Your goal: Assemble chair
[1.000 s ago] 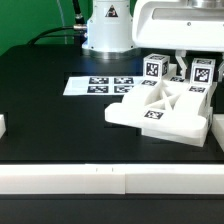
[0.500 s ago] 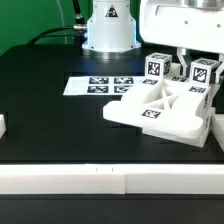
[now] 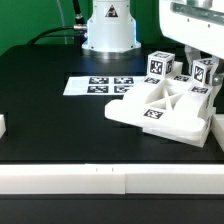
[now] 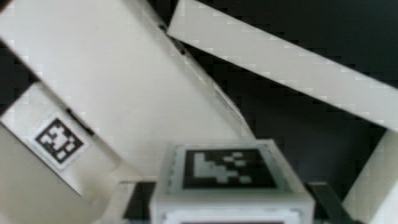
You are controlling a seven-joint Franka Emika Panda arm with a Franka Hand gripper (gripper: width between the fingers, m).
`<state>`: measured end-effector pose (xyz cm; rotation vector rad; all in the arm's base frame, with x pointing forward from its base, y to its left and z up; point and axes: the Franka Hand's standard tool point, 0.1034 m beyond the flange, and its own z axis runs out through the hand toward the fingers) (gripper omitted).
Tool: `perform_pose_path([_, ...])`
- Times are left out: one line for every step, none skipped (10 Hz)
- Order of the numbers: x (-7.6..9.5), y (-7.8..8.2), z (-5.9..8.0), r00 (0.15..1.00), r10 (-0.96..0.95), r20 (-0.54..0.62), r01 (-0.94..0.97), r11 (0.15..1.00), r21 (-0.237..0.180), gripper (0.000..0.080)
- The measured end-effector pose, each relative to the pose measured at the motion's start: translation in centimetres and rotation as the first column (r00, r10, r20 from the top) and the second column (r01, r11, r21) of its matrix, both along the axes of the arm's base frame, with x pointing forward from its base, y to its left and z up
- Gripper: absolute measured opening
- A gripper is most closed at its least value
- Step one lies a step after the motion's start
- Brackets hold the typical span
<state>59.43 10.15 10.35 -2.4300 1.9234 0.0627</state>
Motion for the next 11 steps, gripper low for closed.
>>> perform_pose_path([0.10, -0.05, -0.06, 0.997, -0.079, 0.009, 0.079, 0.997, 0.003, 0.0271])
perform_pose_path([0.12, -0.02, -0.07, 0.993, -0.122, 0.010, 0.122, 0.993, 0.004, 0.0271])
perform_pose_path([0.12, 0.04, -0.06, 0.983, -0.184, 0.006, 0.184, 0.983, 0.005, 0.0271])
perform_pose_path([0.12, 0.09, -0.06, 0.971, -0.238, 0.003, 0.238, 0.971, 0.005, 0.0271])
perform_pose_path([0.13, 0.14, -0.05, 0.957, -0.289, 0.000, 0.289, 0.957, 0.005, 0.0271])
perform_pose_path([0.14, 0.14, -0.07, 0.958, -0.285, 0.001, 0.285, 0.958, 0.005, 0.0271])
perform_pose_path([0.11, 0.13, -0.15, 0.964, -0.265, 0.001, 0.265, 0.964, 0.004, 0.0271])
perform_pose_path([-0.01, 0.17, -0.19, 0.976, -0.216, -0.003, 0.216, 0.976, 0.002, 0.0428])
perform_pose_path([-0.07, 0.31, -0.14, 0.985, -0.171, -0.008, 0.171, 0.985, 0.004, 0.0558])
perform_pose_path([-0.06, 0.36, -0.15, 0.992, -0.125, -0.005, 0.125, 0.992, 0.004, 0.0631])
perform_pose_path([-0.08, 0.31, -0.22, 0.998, -0.062, -0.002, 0.062, 0.998, 0.004, 0.0631])
